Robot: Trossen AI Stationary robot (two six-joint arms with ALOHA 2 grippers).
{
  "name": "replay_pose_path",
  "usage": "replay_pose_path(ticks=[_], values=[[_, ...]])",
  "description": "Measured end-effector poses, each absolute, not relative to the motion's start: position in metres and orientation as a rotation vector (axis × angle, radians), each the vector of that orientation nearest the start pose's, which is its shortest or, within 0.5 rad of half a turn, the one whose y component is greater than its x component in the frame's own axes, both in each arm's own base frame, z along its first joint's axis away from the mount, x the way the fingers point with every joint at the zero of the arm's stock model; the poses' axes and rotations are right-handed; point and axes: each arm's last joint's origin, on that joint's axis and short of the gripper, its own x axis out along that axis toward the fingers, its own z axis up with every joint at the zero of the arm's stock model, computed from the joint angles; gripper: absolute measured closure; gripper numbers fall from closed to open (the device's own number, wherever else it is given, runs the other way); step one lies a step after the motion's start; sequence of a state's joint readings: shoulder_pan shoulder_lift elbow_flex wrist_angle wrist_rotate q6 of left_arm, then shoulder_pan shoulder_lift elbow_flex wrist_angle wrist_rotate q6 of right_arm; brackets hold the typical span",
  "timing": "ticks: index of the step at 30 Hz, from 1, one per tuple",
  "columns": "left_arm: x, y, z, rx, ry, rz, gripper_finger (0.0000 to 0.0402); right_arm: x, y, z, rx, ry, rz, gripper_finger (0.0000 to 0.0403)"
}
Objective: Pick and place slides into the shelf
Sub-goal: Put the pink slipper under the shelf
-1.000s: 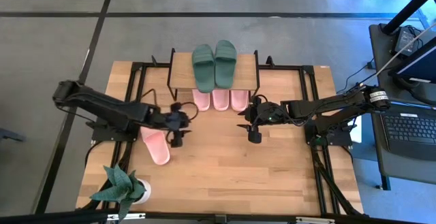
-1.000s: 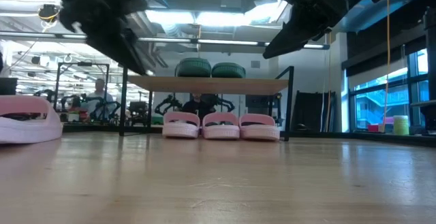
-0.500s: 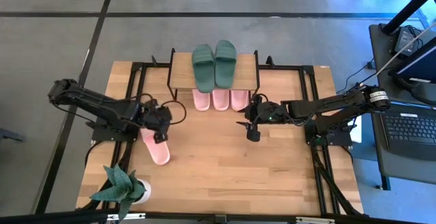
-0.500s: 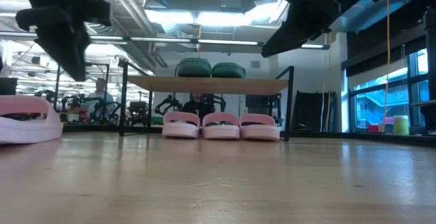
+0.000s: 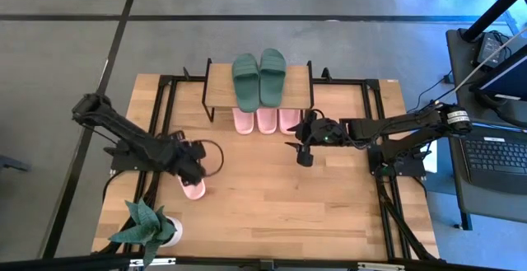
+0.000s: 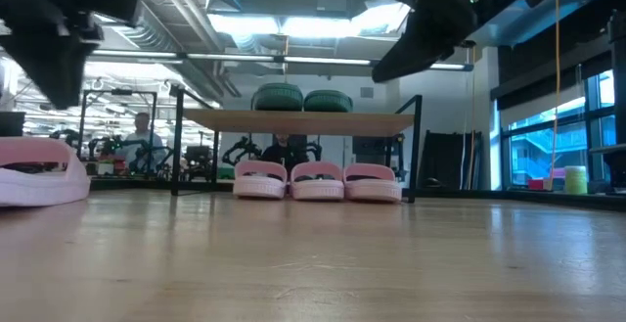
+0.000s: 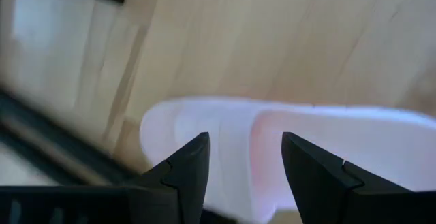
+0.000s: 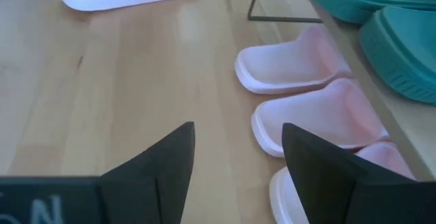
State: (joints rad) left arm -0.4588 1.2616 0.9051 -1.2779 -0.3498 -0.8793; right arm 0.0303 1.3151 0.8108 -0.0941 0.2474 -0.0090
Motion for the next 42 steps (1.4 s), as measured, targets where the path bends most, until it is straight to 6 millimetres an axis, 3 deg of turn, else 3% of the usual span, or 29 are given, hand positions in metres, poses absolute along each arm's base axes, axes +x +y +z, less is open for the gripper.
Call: replay_pose_path(ticks=[7,14,30,42], values=[[0.176,-0.11,0.228,-0.014,1.479,0.755,0.0227,0.276,-0.005,0.239,-0.088,0.599,-0.23,0.0182],[0.181,-0.123,0.21,-0.031,1.56,0.83,0.0227,0.276,-0.007,0.239,-0.104,0.602,-0.228,0.0182],[0.205,-0.108,0.189,-0.073,1.677,0.843,0.0227,0.276,-0.006,0.239,-0.106,0.603,-0.224,0.0182],[0.192,-0.079,0.166,-0.041,1.766,0.956,0.0227,0.276,-0.006,0.239,-0.101,0.6,-0.225,0.0182]])
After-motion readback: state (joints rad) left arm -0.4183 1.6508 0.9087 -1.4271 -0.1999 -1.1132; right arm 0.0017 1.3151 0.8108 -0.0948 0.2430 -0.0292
